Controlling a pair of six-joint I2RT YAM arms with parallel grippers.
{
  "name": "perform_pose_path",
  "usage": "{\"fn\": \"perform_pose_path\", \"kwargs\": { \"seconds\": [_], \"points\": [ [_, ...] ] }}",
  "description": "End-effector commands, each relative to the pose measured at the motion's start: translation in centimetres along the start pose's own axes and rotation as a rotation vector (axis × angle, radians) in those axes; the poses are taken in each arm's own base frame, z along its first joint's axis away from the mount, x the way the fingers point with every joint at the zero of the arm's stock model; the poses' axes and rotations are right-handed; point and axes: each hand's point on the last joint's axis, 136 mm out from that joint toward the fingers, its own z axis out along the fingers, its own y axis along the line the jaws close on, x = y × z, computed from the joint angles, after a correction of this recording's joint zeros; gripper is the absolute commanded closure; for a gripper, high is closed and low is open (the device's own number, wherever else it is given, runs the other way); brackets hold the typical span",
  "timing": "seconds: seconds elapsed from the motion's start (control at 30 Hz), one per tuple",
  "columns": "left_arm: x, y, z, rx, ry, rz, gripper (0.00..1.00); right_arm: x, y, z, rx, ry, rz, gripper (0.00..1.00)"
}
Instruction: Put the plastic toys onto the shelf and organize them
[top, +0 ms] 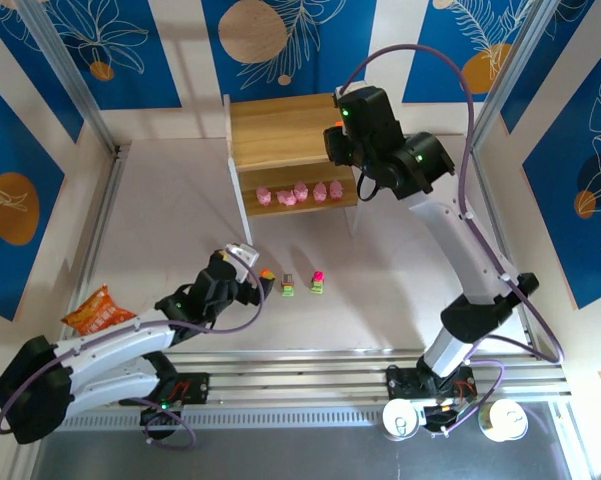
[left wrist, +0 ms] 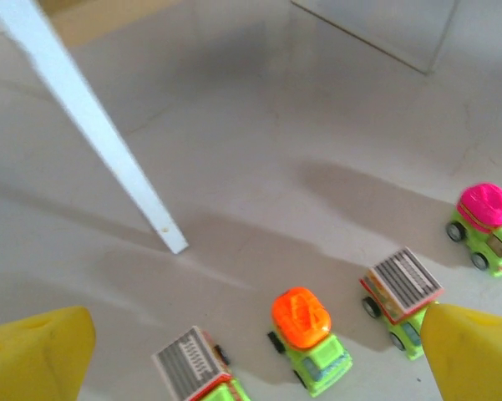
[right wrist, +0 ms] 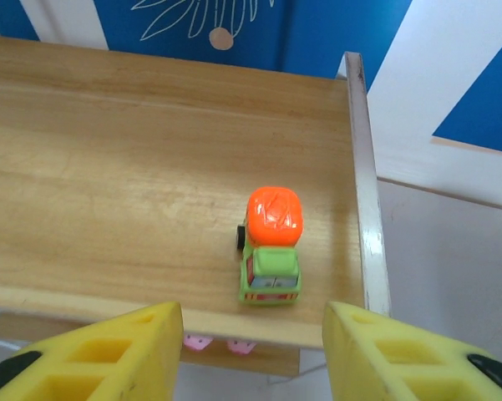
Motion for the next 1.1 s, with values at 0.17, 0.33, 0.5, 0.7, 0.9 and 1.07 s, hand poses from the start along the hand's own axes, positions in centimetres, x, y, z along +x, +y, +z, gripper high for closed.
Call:
{"fn": "perform_pose_path", "kwargs": {
  "seconds": [0.17, 0.33, 0.5, 0.7, 0.9, 1.07],
  "points": [
    [0.5, 4.0, -1.3, -0.132, -0.028, -0.105, 0.00, 4.4, 2.9, -1.9, -0.053, -0.001, 0.021, 0.52],
    [1.3, 5.1, -1.0, -0.166, 0.011, -0.142, 0.00, 8.2, 5.3, -2.5, -0.094, 0.015, 0.022, 0.52],
    [2.5, 6.3, -0.4, -0.199, 0.068, -0.187, 0.00, 12.8, 6.8, -1.6, -0.094, 0.078, 0.054, 0.52],
    [3.2, 6.6, 0.2, -0.206, 0.105, -0.206, 0.00, 18.1, 7.8, 0.3, -0.064, 0.195, 0.111, 0.53],
    [3.9, 6.6, 0.9, -0.208, 0.147, -0.216, 0.00, 22.1, 8.3, 1.6, -0.017, 0.267, 0.153, 0.53],
    [4.1, 6.4, 1.2, -0.197, 0.161, -0.227, 0.00, 25.1, 8.9, 2.5, 0.010, 0.325, 0.175, 0.53]
  ]
}}
